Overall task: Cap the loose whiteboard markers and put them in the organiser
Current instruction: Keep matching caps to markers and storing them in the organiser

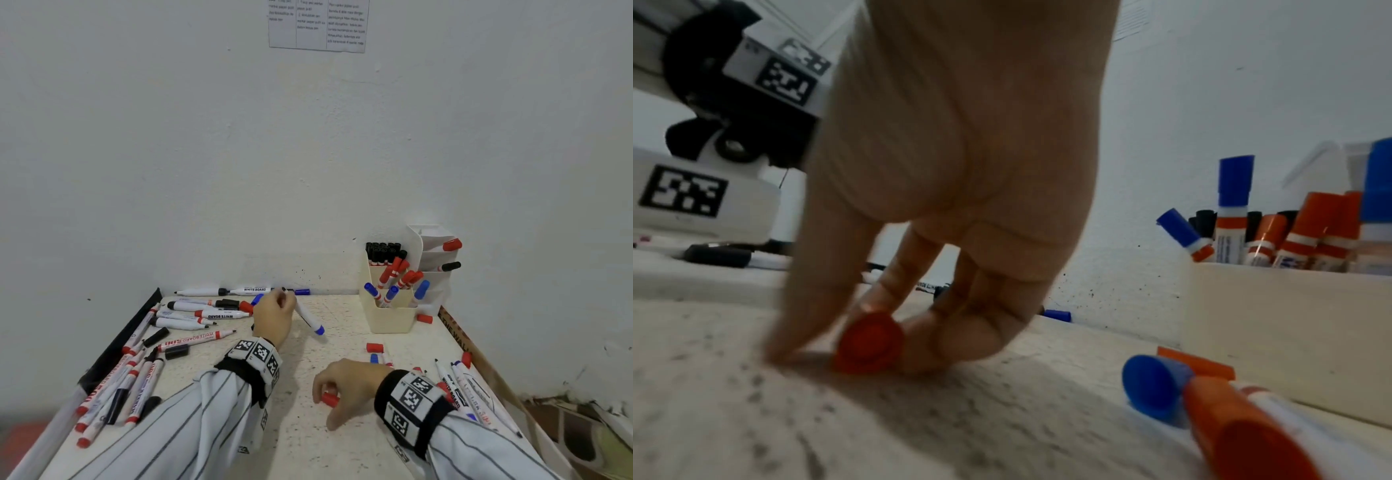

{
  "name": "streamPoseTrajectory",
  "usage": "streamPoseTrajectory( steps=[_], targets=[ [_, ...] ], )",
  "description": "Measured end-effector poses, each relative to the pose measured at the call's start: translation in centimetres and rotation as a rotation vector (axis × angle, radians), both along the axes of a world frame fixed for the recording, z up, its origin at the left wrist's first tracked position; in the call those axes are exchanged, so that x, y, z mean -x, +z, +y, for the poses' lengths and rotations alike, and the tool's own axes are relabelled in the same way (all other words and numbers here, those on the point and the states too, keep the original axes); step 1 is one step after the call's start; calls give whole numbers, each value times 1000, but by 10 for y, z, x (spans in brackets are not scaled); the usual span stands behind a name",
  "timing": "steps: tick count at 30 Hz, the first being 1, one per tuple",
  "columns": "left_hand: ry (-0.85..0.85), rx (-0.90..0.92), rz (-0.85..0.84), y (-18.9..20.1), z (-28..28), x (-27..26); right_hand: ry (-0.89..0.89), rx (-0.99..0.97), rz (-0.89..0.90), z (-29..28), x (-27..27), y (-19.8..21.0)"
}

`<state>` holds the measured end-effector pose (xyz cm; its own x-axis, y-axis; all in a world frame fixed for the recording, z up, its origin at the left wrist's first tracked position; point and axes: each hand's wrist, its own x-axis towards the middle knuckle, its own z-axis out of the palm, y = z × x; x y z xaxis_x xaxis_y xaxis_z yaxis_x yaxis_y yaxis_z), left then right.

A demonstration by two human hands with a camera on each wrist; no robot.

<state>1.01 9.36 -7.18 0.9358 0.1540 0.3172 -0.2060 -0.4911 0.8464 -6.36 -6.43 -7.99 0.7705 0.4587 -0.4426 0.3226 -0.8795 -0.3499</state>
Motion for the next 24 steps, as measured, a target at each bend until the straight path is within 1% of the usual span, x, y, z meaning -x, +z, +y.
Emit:
streamPoseTrajectory(
  steps=[2, 4, 5, 7, 8, 11, 13, 16, 17, 19, 21, 24],
  targets=[
    [32, 138, -9, 4, 4, 5, -29, -28, -20, 5, -1, -1],
    [45, 259, 17, 8, 8, 10, -113, -58, -17, 8, -5, 1],
    [28, 352, 48, 10, 9, 13, -155, -63, -24, 9, -8, 2],
    [-55, 551, 176, 11, 12, 20, -239, -65, -57, 10, -15, 2],
    [-95, 568, 253, 9, 14, 23, -282, -80, -73, 11, -19, 1],
    [-154, 323, 494, 2, 22, 32, -412, -151, -111, 14, -29, 1],
    [-138, 203, 631, -1, 27, 38, -502, -193, -117, 15, -33, 2],
    [-87, 224, 787, -7, 35, 44, -602, -202, -157, 13, -40, 0],
    [-92, 204, 789, -9, 38, 44, -627, -210, -178, 12, -42, -2],
    [-113, 105, 750, -13, 43, 43, -664, -238, -221, 10, -47, -5],
    [-99, 50, 707, -16, 48, 42, -700, -261, -232, 7, -52, -7],
    [-50, 86, 660, -19, 55, 40, -718, -265, -225, 5, -57, -7]
  ],
)
